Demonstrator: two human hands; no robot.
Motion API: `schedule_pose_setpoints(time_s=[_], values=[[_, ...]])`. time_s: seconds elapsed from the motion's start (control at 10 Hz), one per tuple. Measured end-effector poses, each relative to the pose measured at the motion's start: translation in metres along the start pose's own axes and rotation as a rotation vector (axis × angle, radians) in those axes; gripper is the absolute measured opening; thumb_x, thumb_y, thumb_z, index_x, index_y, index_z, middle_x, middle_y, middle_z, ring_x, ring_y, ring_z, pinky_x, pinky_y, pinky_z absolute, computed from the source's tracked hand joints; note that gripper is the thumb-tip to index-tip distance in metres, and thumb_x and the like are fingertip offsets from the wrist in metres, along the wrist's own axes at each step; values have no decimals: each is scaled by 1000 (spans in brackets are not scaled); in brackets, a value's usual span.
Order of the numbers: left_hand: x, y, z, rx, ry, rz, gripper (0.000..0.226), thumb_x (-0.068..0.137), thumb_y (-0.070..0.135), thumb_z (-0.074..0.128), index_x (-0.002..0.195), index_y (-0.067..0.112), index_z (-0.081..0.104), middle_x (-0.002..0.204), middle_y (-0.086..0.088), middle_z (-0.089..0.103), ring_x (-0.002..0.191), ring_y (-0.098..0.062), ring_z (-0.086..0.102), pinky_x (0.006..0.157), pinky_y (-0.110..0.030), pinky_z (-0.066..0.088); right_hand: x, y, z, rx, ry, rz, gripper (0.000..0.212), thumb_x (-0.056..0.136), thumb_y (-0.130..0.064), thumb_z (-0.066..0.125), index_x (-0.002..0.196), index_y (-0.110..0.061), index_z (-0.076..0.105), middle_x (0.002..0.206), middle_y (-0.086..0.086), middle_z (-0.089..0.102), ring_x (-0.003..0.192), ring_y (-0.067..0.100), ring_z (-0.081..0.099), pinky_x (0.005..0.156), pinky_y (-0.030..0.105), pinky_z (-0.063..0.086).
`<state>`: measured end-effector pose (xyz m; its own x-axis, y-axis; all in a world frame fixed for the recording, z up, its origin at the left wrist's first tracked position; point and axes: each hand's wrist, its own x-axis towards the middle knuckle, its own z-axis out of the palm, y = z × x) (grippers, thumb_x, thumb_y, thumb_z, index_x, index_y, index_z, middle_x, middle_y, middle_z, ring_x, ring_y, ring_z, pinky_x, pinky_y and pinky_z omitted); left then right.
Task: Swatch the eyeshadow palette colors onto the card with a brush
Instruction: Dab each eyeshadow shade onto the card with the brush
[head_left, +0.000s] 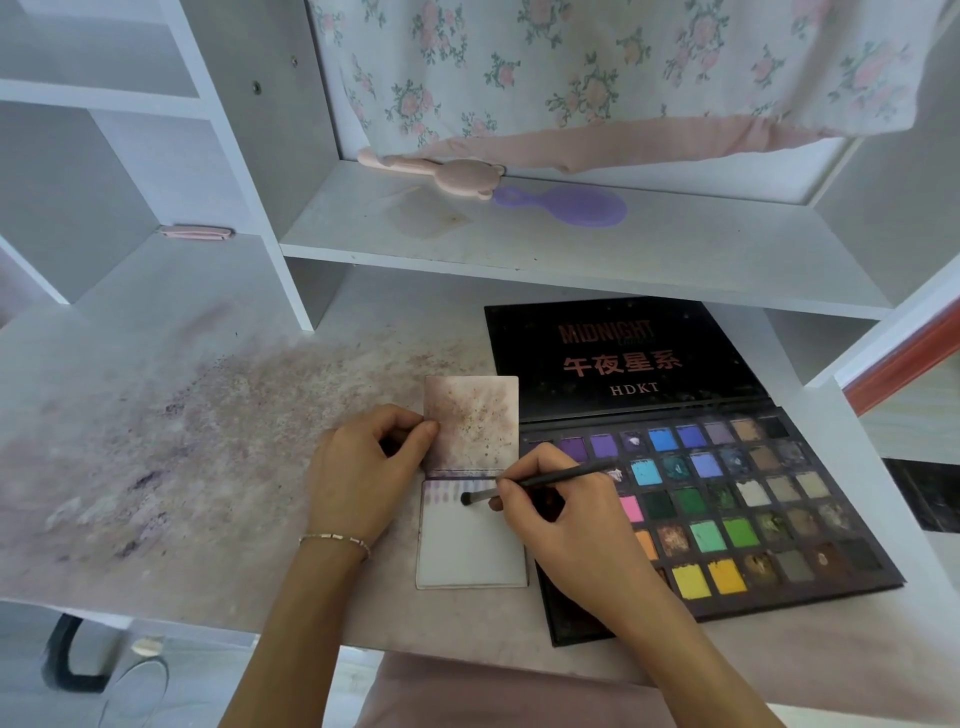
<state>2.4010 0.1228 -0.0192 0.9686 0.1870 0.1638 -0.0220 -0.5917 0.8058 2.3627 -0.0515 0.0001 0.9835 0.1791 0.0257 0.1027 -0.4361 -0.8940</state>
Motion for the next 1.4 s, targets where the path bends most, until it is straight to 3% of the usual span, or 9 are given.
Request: schedule_pose_setpoints(time_s=[0.3,0.8,1.2,1.4], values=[[0,-1,0,-5,-5,3,16,78,28,65,66,38,60,66,20,63,66,0,59,61,-22,43,0,-1,0,-9,2,-9,17,86,-19,58,76,-33,52,78,-4,67,76,5,62,67,19,52],[0,-1,0,0,-6,-20,11,78,29,65,69,34,64,67,18,64,68,0,60,62,-22,45,2,0,1,-19,6,-13,13,86,-20,57,78,-30,53,79,-4,67,77,7,63,70,25,53],[-1,2,0,15,5,-21,20,78,29,66,63,41,59,63,23,60,64,5,56,60,-18,40,2,0,1,-33,16,-38,20,87,-19,56,76,-35,50,79,-6,67,76,3,61,66,16,51],[-1,2,0,17,-2,-26,11,79,30,65,68,34,64,64,23,60,63,6,56,58,-15,38,1,1,1,-31,-3,-26,18,86,-20,56,76,-34,50,79,-6,66,77,5,62,70,21,53]])
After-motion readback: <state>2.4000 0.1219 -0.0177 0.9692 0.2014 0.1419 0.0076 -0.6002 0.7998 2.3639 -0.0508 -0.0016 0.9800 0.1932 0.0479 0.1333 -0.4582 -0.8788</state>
